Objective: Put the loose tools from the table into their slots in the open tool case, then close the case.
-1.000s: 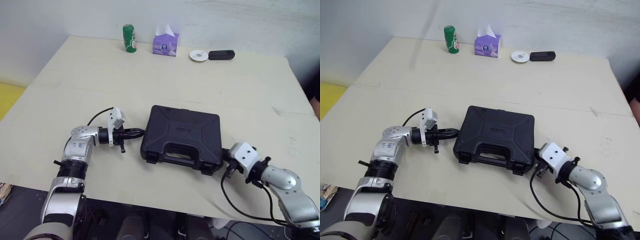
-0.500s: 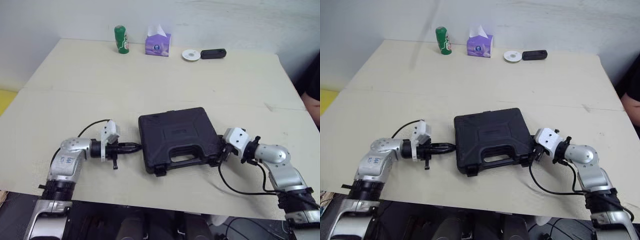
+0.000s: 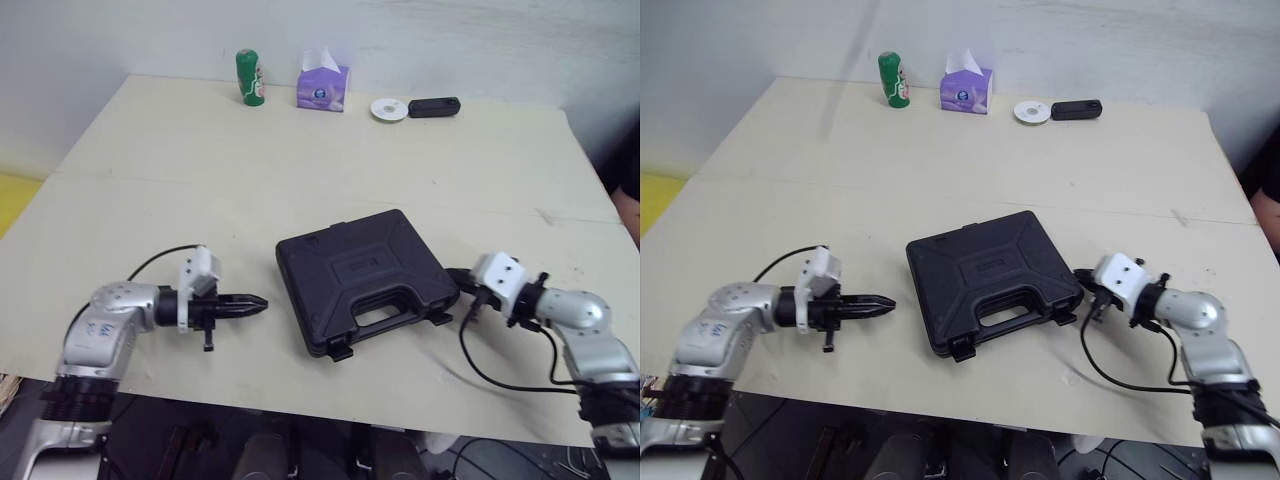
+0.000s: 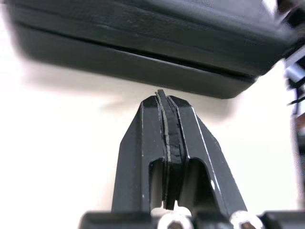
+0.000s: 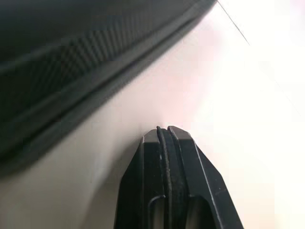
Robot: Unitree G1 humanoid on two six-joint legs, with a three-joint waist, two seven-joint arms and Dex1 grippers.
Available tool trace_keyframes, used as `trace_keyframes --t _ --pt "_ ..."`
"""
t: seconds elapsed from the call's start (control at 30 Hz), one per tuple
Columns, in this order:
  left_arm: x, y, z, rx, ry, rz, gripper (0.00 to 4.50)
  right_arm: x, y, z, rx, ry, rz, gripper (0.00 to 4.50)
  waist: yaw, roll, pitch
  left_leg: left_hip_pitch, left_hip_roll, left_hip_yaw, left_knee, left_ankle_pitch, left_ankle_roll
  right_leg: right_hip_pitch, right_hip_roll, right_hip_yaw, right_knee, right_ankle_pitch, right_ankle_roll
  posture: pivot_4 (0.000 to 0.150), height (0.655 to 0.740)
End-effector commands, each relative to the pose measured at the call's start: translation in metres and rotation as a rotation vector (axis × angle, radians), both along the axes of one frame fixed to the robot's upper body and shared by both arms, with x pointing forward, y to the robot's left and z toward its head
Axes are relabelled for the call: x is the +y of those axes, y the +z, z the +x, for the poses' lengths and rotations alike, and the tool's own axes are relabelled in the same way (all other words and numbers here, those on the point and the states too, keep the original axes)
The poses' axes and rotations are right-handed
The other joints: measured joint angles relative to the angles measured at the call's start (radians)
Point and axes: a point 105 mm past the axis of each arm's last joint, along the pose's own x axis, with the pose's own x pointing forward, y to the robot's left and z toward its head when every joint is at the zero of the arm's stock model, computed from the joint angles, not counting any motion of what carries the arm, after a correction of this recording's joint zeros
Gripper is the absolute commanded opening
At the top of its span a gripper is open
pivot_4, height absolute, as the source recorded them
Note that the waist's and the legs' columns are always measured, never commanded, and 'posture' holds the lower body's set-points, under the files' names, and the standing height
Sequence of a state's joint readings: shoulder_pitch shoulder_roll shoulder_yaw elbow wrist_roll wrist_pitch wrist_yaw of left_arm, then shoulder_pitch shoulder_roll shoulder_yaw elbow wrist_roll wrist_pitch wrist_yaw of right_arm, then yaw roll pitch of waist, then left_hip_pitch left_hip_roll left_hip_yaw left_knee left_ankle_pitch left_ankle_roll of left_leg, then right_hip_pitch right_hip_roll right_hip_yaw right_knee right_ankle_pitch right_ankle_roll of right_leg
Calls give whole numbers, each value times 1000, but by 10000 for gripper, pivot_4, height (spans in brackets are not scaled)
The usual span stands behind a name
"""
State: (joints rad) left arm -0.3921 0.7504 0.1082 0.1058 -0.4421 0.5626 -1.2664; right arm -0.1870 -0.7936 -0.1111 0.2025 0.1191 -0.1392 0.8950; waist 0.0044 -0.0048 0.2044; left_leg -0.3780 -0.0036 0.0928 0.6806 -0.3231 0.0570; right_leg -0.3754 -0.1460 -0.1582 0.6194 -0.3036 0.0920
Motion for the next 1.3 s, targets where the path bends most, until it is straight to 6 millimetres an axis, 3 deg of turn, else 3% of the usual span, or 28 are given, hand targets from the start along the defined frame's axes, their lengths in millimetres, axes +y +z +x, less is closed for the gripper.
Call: trace_keyframes --t 0.03,0.07,0.13,0.2,0.27,0.47,0.57,0.7,0.8,1.0,1.13,1.3 --pt "6 38 19 -70 50 -107 560 -7 19 -18 11 -15 49 0 6 0 0 0 0 0 0 0 0 0 0 0 0 0 0 1500 7400" --pt "7 42 24 -84 62 -116 560 -6 19 -23 28 -14 57 0 7 0 0 0 0 0 0 0 0 0 0 0 -1 0 0 1500 7400" --pt "4 47 56 -176 163 -95 560 -4 7 -46 143 -9 76 0 17 2 -1 0 0 1 0 0 0 1 0 0 0 0 0 1500 7400" --pt "2 48 69 -212 199 -83 560 -2 4 -57 197 -13 85 0 22 2 -1 0 -1 1 -1 0 0 1 0 0 0 0 0 1500 7400" --pt "-14 38 85 -214 189 -45 560 6 -5 -71 258 -14 103 0 20 2 -1 0 -1 2 -1 -1 0 0 1 0 -1 0 0 1500 7400" --pt "-39 20 114 -229 205 -7 560 22 -13 -77 274 -31 141 0 16 -1 -1 0 -1 3 0 -1 1 0 2 1 -1 1 1 1500 7400" --pt "-53 11 118 -223 162 24 560 27 -13 -68 218 -51 155 0 17 -2 -1 0 0 4 -1 -1 0 -1 2 1 -1 1 1 1500 7400" --pt "-59 5 117 -211 126 46 560 29 -13 -60 173 -74 172 0 20 -2 -1 -1 0 4 -1 -1 0 -1 2 1 -1 1 1 1500 7400" --pt "-62 2 116 -184 118 19 560 43 -14 -57 176 -41 195 0 19 -2 -1 -1 0 4 -1 0 0 -1 3 0 -1 1 1 1500 7400" --pt "-65 -7 104 -186 17 36 560 62 -13 -69 265 25 245 0 16 -2 -1 -1 0 3 0 0 0 -1 3 0 -1 1 1 1500 7400" --pt "-64 -11 100 -183 1 30 560 58 -13 -71 280 21 213 0 17 -2 -1 -1 0 3 0 -1 1 -1 3 0 -1 1 1 1500 7400" --pt "-60 -18 89 -164 -44 33 560 55 -9 -50 170 5 182 0 16 -2 -1 -1 0 3 0 -1 1 -1 2 0 -1 1 1 1500 7400"
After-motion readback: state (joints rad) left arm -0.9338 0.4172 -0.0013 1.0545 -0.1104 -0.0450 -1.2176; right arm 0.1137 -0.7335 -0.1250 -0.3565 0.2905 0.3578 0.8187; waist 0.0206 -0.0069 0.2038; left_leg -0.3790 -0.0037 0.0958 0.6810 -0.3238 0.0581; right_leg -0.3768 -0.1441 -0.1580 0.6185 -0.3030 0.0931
